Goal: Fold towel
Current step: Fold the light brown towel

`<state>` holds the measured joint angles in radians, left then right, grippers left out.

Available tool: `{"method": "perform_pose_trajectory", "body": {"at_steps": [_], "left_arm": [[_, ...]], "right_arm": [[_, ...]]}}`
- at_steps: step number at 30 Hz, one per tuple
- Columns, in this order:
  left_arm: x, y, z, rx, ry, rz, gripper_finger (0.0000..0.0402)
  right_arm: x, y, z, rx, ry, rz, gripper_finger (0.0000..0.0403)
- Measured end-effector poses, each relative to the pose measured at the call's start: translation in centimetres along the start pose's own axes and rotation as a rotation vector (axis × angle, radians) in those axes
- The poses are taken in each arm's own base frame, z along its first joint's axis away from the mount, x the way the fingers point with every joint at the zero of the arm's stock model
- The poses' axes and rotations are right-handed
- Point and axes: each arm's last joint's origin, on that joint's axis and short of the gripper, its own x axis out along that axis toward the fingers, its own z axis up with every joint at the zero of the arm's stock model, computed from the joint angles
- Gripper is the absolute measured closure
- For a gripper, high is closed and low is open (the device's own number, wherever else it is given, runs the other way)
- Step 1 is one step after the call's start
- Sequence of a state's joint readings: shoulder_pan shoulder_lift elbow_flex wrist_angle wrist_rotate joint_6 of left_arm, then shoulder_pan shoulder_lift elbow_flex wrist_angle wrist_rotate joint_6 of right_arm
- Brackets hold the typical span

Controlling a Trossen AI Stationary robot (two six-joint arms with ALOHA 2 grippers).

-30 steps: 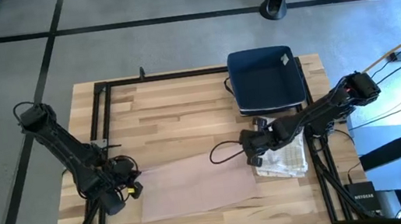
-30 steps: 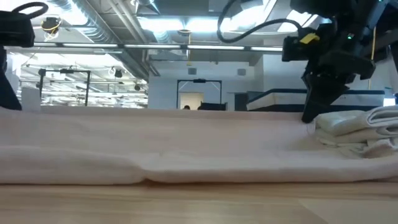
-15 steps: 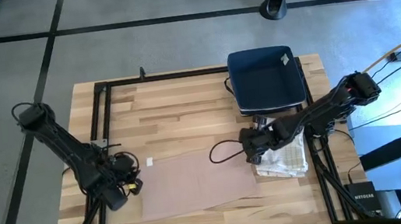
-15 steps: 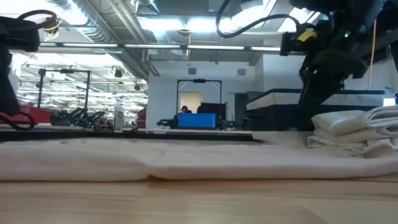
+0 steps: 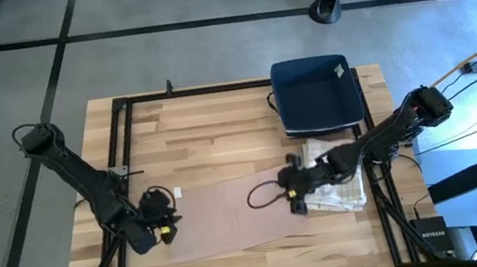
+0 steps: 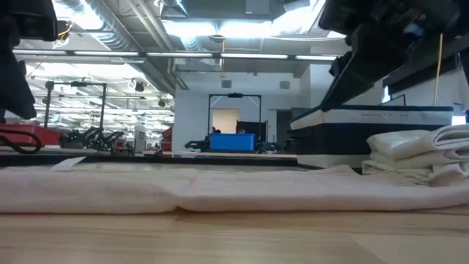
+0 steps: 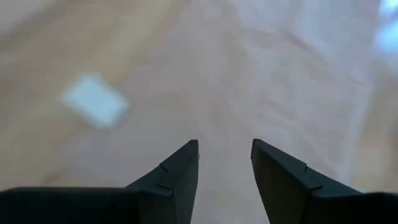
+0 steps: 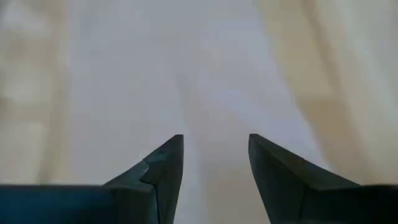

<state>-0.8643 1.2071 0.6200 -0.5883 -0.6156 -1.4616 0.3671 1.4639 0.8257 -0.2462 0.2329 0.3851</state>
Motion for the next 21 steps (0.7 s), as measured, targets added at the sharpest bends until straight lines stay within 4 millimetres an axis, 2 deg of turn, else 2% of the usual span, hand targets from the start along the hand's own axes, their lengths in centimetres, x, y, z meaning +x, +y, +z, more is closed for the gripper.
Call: {"method": "perform_pose_trajectory", "body": {"at_steps": [2, 6, 12, 16, 21], "left_arm": [[0.9, -0.9, -0.4, 0.033, -0.006, -0.061, 0.026], [2.8, -2.2, -1.4, 0.119, 0.003, -0.112, 0.026], [5.1, -1.2, -3.5, 0.147, 0.139, 0.036, 0.026], [5.3, -0.4, -3.8, 0.086, 0.146, 0.14, 0.026], [4.7, 0.5, -4.1, 0.039, 0.158, 0.224, 0.026]], "right_arm": [[0.6, 0.9, -0.6, -0.013, -0.047, 0.075, 0.0223], [1.7, 2.2, -2.6, -0.075, -0.021, 0.122, 0.0228], [4.0, 3.7, -5.6, -0.191, 0.124, 0.162, 0.0229], [4.9, 4.4, -6.7, -0.231, 0.177, 0.167, 0.0229], [4.5, 4.8, -7.4, -0.214, 0.22, 0.157, 0.0229]]}}
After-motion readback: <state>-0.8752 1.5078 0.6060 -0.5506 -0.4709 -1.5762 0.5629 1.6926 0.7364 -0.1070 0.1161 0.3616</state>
